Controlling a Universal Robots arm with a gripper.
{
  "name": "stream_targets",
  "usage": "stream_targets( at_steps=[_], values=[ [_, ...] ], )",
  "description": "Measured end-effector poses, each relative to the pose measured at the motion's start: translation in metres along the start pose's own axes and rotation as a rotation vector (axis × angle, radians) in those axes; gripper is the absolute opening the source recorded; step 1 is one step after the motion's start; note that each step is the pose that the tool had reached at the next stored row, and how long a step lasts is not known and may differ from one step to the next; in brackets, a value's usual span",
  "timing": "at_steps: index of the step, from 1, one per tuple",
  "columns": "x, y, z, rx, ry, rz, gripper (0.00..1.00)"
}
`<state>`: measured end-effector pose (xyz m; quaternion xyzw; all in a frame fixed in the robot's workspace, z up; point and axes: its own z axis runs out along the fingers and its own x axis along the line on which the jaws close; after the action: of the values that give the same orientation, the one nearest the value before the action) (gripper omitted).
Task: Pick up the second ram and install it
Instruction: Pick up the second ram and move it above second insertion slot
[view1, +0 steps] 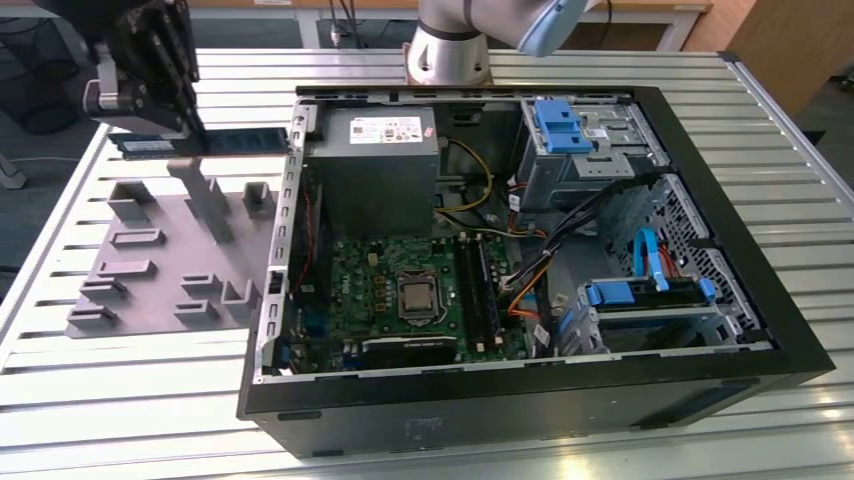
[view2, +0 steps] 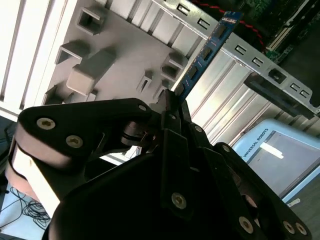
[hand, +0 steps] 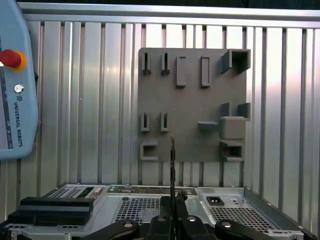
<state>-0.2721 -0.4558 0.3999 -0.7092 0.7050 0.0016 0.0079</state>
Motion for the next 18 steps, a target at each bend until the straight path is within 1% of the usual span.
stream_targets(
  at_steps=[18],
  values=[
    [0.0003,-0.0549,0.0005,0.0000,-0.0003,0.000,0.14]
  ],
)
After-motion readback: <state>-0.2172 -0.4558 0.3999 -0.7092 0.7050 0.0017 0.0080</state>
